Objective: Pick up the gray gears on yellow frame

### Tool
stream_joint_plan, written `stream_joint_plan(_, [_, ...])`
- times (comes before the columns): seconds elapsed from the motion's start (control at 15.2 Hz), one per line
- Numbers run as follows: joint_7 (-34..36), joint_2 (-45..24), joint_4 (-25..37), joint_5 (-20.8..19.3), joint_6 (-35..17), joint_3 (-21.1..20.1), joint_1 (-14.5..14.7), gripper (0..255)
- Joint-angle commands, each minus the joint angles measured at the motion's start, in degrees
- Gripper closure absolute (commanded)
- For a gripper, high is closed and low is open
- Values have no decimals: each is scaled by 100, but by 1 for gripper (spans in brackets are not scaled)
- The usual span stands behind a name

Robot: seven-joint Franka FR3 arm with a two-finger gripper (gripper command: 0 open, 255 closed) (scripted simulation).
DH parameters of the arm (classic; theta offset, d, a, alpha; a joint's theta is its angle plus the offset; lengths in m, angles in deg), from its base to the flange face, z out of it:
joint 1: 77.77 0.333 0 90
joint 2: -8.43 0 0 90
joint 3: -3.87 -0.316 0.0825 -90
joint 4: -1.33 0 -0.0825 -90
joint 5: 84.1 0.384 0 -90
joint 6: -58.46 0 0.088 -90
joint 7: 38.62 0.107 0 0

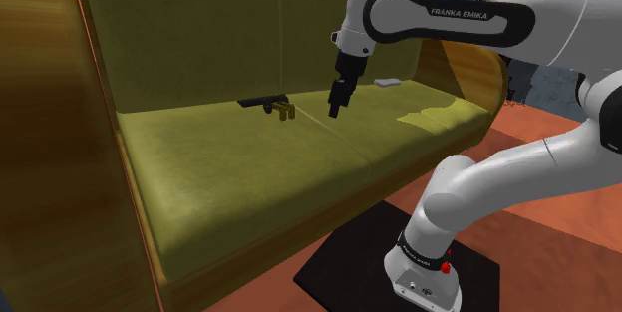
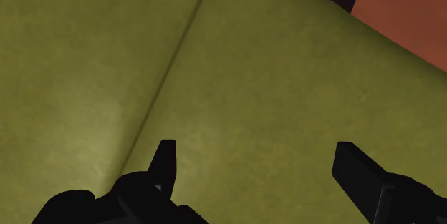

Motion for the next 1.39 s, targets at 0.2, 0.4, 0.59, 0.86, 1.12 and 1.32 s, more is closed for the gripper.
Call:
stream_joint_plan(0.2, [406,-944,687,64,15,-110,-137,0])
stream_joint_plan(0.4, [806,-1861,1435,97,115,-186,-260,0])
stream_joint_plan(0.59, [1198,-2763,2247,111,293,-226,-361,0])
stream_joint_plan(0.86, [1698,-3961,3445,124,643,-220,-454,0])
stream_joint_plan(1.12, [2039,-4857,4357,147,912,-173,-498,0])
stream_joint_plan(1.32, [2027,-4845,4110,148,677,-172,-498,0])
